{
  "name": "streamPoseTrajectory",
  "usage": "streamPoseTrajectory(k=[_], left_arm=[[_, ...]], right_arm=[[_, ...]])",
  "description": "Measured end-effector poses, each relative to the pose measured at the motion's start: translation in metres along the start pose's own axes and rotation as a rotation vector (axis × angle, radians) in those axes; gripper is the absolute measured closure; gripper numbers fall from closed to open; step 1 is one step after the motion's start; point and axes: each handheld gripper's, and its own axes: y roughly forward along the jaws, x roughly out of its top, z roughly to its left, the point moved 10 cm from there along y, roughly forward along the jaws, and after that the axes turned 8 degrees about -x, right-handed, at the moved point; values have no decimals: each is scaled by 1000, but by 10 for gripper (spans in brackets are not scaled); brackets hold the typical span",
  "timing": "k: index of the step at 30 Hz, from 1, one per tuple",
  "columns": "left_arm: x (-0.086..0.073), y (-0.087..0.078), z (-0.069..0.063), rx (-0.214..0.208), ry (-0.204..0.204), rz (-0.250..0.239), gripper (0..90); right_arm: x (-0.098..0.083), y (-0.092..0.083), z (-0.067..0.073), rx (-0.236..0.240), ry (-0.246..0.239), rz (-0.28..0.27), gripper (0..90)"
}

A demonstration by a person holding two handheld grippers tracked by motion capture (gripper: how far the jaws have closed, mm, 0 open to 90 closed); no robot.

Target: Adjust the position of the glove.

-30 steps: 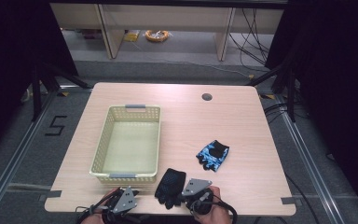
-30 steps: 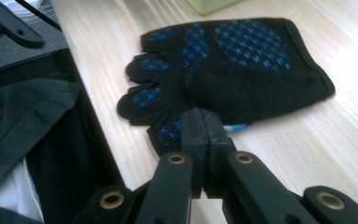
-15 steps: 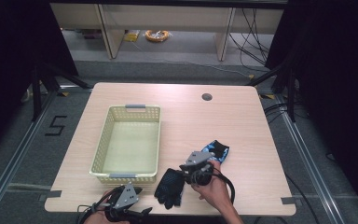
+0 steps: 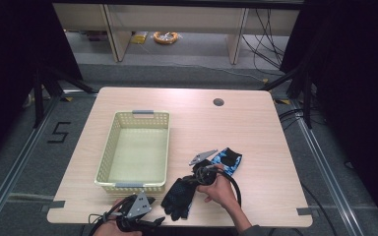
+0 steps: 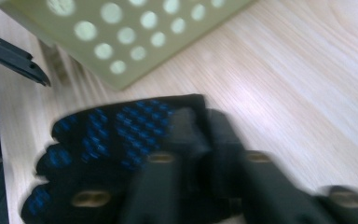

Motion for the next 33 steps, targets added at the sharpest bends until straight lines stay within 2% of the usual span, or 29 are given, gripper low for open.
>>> streamPoseTrajectory(k=[1,2,3,5,6,7,8,9,11,12,13,14,15,16,18,19,20,22,23,24,25,26,27,28,29,30,31,32,33], left_arm=[[0,0,0,-2,-4,-5,315],[0,0,-1,-14,-11,-4,315],[0,-1,-1,-8,-6,-3,315],[1,-2,1,4,-2,-8,315],[2,-2,0,-4,-7,-15,316],[1,-3,1,-3,0,-8,316],[1,-3,0,-5,-11,-9,316],[1,-3,0,-4,-8,-12,316],[2,-4,0,-2,-11,-17,316],[2,-5,1,3,-6,-14,317],[2,-5,1,-1,-10,-17,317],[2,-7,2,4,0,-5,317],[3,-6,1,3,-9,-22,317],[3,-7,2,5,-1,-15,317],[3,-7,2,9,-4,-19,318],[3,-6,0,-9,-17,-20,319],[3,-7,0,-8,-16,-19,318],[3,-7,0,-7,-15,-19,319],[3,-7,0,-6,-14,-20,319],[4,-7,0,6,-8,-24,319],[4,-7,0,6,-6,-24,319],[4,-7,0,6,-7,-24,319],[4,-7,0,6,-7,-23,320],[3,-7,0,4,-6,-22,320],[3,-7,-1,3,-9,-22,320],[3,-6,-1,2,-8,-18,320],[3,-6,0,-1,9,-16,320],[3,-6,0,0,14,-13,319],[2,-5,-2,-4,-13,-14,319]], right_arm=[[0,0,0,25,24,-15,865],[-1,-2,-1,17,41,-17,876],[0,-4,-1,16,63,-32,886],[2,-10,2,32,81,-60,887],[4,-14,5,49,95,-83,888],[5,-21,5,34,96,-101,889],[7,-26,9,51,101,-126,889],[7,-32,13,58,124,-136,890],[7,-46,15,41,140,-177,890],[8,-53,18,40,181,-198,890],[8,-59,16,28,182,-235,891],[7,-65,16,21,208,-251,890],[5,-69,18,15,242,-271,890],[2,-73,16,1,235,-282,891],[-2,-80,19,12,290,-316,891],[-5,-83,14,-7,286,-332,891],[-7,-85,15,3,315,-346,891],[-12,-89,5,-35,340,-378,891],[-18,-89,5,-27,351,-362,891],[-22,-89,2,-46,371,-362,891],[-28,-87,-4,-75,369,-363,890],[-33,-86,-2,-56,421,-347,890],[-38,-85,-7,-86,440,-350,890],[-42,-84,-14,-111,416,-348,889],[-46,-84,-17,-126,427,-345,889],[-50,-86,-16,-125,479,-339,888],[-53,-85,-18,-130,492,-328,887],[-57,-84,-22,-144,477,-332,886],[-60,-83,-25,-155,465,-328,885]])
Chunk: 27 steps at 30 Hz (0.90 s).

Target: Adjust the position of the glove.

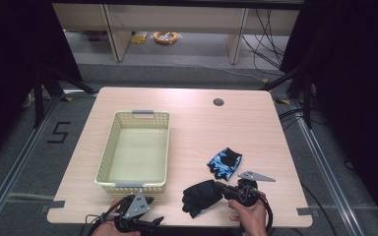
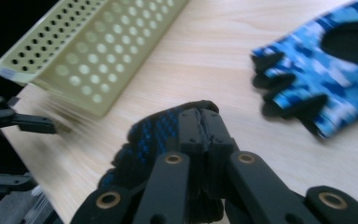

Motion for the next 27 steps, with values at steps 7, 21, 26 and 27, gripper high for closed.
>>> streamPoseTrajectory(k=[7,21,26,27], left_arm=[[-1,0,1,8,3,8,314],[-3,-3,2,-12,10,10,287],[-5,-3,1,-14,-15,14,280],[-5,-3,2,-13,-5,14,279]], right_arm=[[-15,1,-7,-41,29,58,864],[1,-5,-9,-126,-257,44,677],[22,-8,-20,-183,-461,46,670],[25,-7,-24,-183,-472,54,670]])
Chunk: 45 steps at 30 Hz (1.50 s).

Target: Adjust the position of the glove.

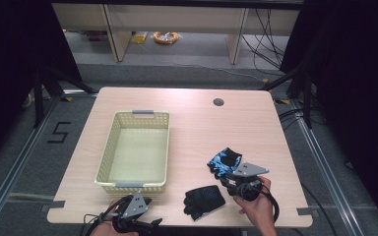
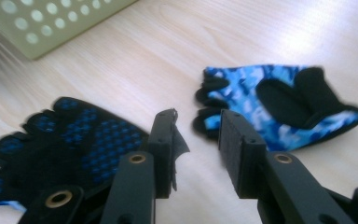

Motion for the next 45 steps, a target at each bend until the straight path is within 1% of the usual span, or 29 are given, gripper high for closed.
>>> streamPoseTrajectory(k=[1,3,5,6,8,10,12,14,15,18,21,23,24,25,26,27,29,30,32,33,35,37,39,40,41,42,43,44,45], left_arm=[[0,0,0,-2,6,4,279],[-1,0,0,1,-16,-1,278],[-1,0,1,2,-18,-1,278],[-2,0,1,5,-8,10,278],[-2,0,1,2,-16,4,277],[-1,-1,1,6,-14,-3,276],[-1,-1,1,3,-16,-2,268],[-2,-1,0,-2,-7,2,253],[-1,-1,2,3,19,3,250],[-1,0,-1,1,-1,-2,245],[-1,-1,1,4,8,6,244],[-1,0,1,1,7,1,244],[-1,0,0,1,1,1,243],[-2,0,0,-4,-2,5,243],[-1,-1,3,2,32,18,243],[-1,-1,3,6,32,13,243],[-1,-1,0,0,-1,0,244],[-1,0,0,-3,-6,0,244],[-1,-1,1,5,-8,-1,244],[-1,-1,1,3,-7,-1,244],[-2,-1,0,-3,-4,7,244],[-2,0,-1,-14,-10,5,244],[-2,0,-1,-13,-9,5,244],[-2,0,-1,-12,-9,4,244],[-1,-1,0,-1,1,2,244],[-1,0,1,-5,8,5,244],[-2,-1,2,2,29,17,244],[-2,0,0,-5,-2,7,244],[-2,1,-1,-9,-4,5,244]], right_arm=[[2,3,-6,-14,-10,-8,671],[3,7,-12,1,1,18,671],[8,13,-22,-12,-1,10,674],[8,16,-24,-2,-4,31,675],[13,21,-30,-14,-30,25,675],[16,25,-31,-3,-28,41,674],[20,28,-34,8,-58,33,674],[22,30,-39,11,-60,47,674],[22,31,-40,9,-57,46,674],[23,37,-49,13,-54,40,674],[18,42,-54,16,-46,83,674],[19,48,-53,16,-30,57,674],[17,47,-55,20,-58,85,674],[19,52,-55,17,-44,57,674],[18,51,-55,28,-59,82,674],[18,54,-55,29,-54,78,674],[18,56,-52,50,-56,86,674],[16,56,-51,61,-58,112,674],[15,61,-49,65,-52,112,674],[12,61,-49,73,-60,148,672],[8,65,-48,89,-61,157,665],[7,68,-48,103,-57,140,682],[5,65,-46,121,-43,164,698],[5,65,-46,128,-63,158,710],[4,63,-44,140,-54,174,714],[5,66,-44,131,-58,151,722],[4,65,-43,127,-52,165,732],[4,64,-43,121,-62,174,752],[5,65,-41,113,-66,164,787]])
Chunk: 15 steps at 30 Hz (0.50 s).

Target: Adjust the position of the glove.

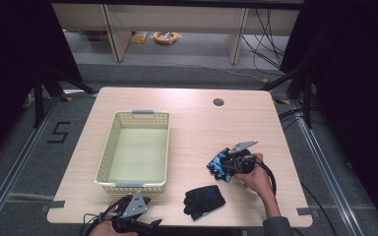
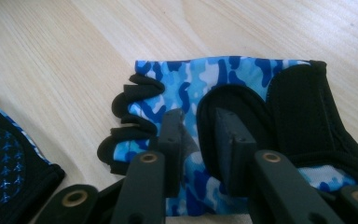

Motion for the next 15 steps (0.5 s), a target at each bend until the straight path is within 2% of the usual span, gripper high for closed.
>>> streamPoseTrajectory(k=[2,3,4,6,7,8,9,10,11,12,13,15], left_arm=[[0,-1,2,11,11,7,244],[3,0,0,3,9,-16,244],[0,-1,2,12,7,3,244],[0,-1,0,-5,-4,2,244],[1,-2,1,6,-1,0,245],[1,-2,1,4,-2,-4,245],[1,-1,1,0,-2,-6,246],[1,-2,1,7,3,-5,246],[1,-3,2,8,27,8,246],[1,-4,2,8,26,7,246],[1,-3,2,10,6,-3,246],[2,-3,0,3,-2,-13,246]], right_arm=[[0,-2,2,-2,-3,30,804],[0,-2,2,-4,5,27,814],[1,0,2,-8,27,5,824],[0,-2,2,-1,55,14,853],[1,-3,3,1,83,12,870],[4,-1,2,-5,97,-27,872],[3,-1,1,-10,102,-30,873],[3,-3,4,-1,135,-15,874],[4,-4,4,-4,150,-22,874],[5,-4,3,-9,139,-39,875],[7,-7,3,-4,153,-44,875],[10,-14,4,13,180,-57,875]])
